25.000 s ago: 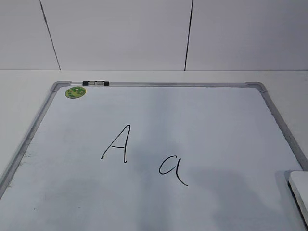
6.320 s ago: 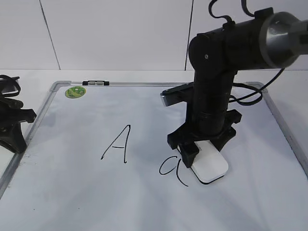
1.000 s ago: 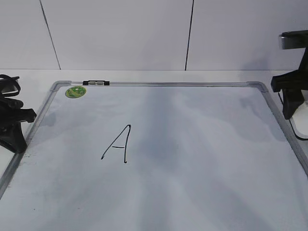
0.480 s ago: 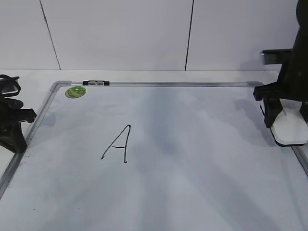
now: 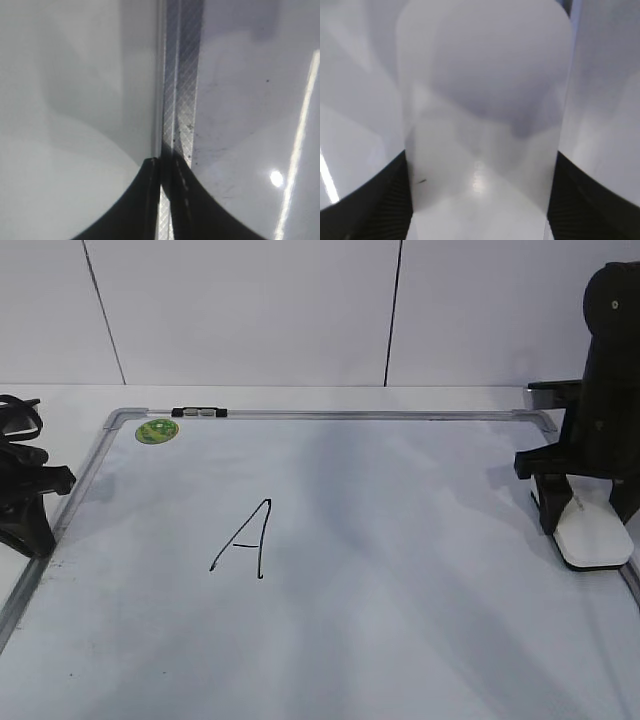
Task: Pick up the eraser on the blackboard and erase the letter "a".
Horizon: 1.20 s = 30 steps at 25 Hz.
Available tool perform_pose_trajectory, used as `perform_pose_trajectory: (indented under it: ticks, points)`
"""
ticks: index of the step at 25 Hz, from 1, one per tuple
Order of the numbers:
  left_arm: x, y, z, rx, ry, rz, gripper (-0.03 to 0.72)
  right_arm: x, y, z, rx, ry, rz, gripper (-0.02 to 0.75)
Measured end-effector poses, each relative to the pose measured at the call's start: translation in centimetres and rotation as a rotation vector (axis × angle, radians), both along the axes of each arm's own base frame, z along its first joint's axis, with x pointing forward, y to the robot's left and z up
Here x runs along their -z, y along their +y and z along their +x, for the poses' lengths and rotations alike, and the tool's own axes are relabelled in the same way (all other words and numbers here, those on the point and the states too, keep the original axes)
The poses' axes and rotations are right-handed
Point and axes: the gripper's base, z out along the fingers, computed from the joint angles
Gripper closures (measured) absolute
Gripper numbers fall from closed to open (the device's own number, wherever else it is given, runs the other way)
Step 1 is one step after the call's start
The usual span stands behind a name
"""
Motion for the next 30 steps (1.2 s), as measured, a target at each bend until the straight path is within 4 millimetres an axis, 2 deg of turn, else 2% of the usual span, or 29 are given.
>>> perform_pose_trajectory:
  ticks: [19, 30]
  points:
    - [0.00, 0.00, 0.01, 0.000, -0.001, 0.000, 0.653, 0.10, 0.12, 0.85, -0.004, -0.090, 0.013, 0.178]
    - [0.00, 0.00, 0.02, 0.000, -0.002, 0.000, 0.653, 0.12, 0.40, 0.75, 0.017, -0.081, 0.043, 0.178]
